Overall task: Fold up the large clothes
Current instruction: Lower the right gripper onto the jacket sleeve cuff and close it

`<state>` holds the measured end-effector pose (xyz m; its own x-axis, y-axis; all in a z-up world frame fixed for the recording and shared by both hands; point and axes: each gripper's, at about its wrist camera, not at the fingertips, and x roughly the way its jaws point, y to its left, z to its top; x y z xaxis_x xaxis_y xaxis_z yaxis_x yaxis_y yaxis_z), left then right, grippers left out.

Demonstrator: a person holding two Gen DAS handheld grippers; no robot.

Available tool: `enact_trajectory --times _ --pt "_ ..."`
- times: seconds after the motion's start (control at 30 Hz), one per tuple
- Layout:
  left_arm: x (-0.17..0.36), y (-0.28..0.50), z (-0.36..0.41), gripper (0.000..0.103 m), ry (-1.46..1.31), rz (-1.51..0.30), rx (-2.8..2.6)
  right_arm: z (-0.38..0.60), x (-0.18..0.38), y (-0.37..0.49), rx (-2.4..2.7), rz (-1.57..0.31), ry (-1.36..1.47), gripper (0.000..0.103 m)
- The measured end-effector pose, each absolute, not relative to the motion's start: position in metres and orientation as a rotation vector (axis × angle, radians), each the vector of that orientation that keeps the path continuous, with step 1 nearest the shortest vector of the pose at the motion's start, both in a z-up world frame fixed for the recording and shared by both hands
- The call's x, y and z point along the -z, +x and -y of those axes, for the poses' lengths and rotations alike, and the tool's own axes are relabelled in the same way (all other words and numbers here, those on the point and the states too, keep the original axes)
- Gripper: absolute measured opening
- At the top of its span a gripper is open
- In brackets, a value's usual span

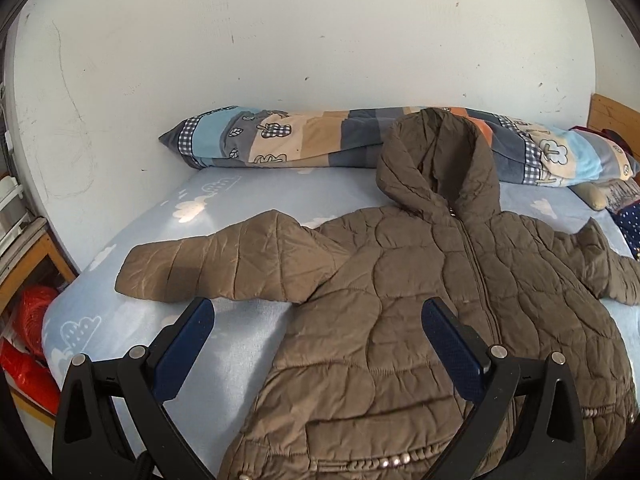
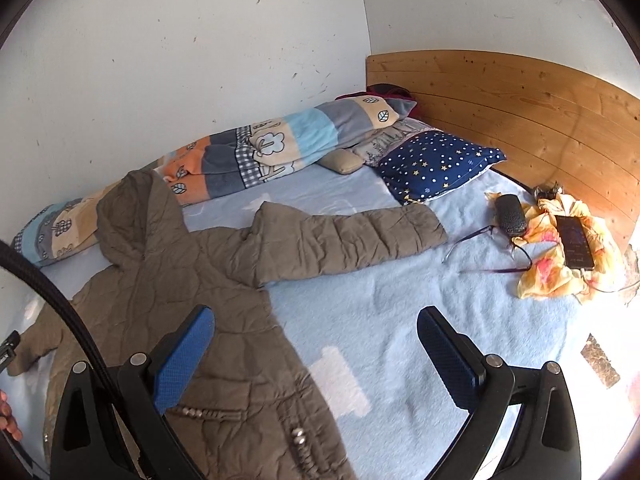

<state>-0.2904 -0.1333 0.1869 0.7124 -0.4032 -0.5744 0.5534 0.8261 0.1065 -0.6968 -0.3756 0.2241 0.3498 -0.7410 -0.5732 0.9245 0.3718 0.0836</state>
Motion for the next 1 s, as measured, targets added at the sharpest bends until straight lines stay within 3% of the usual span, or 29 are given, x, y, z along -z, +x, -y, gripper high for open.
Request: enact_trajectory --times 0.33,0.63,0.8,1.0 --pt "-0.179 -0.256 0.155 0.103 0.285 -0.598 0.505 0.5 -0.16 -0.688 1.111 -0.565 0.672 0.103" --pt "-0.175 -0.268 0.177 0.103 0.333 -0.591 0.568 0.565 -0.137 -0.717 1.056 -0.469 0.89 0.102" --pt "-0.169 -0.263 0.184 0.103 0.322 -0.639 0.568 0.6 -0.122 -0.756 1.057 -0.369 1.05 0.081" --pt "-0.165 -0.264 0.185 0.103 0.311 -0.671 0.586 0.633 -0.106 -0.803 1.089 -0.201 1.201 0.07"
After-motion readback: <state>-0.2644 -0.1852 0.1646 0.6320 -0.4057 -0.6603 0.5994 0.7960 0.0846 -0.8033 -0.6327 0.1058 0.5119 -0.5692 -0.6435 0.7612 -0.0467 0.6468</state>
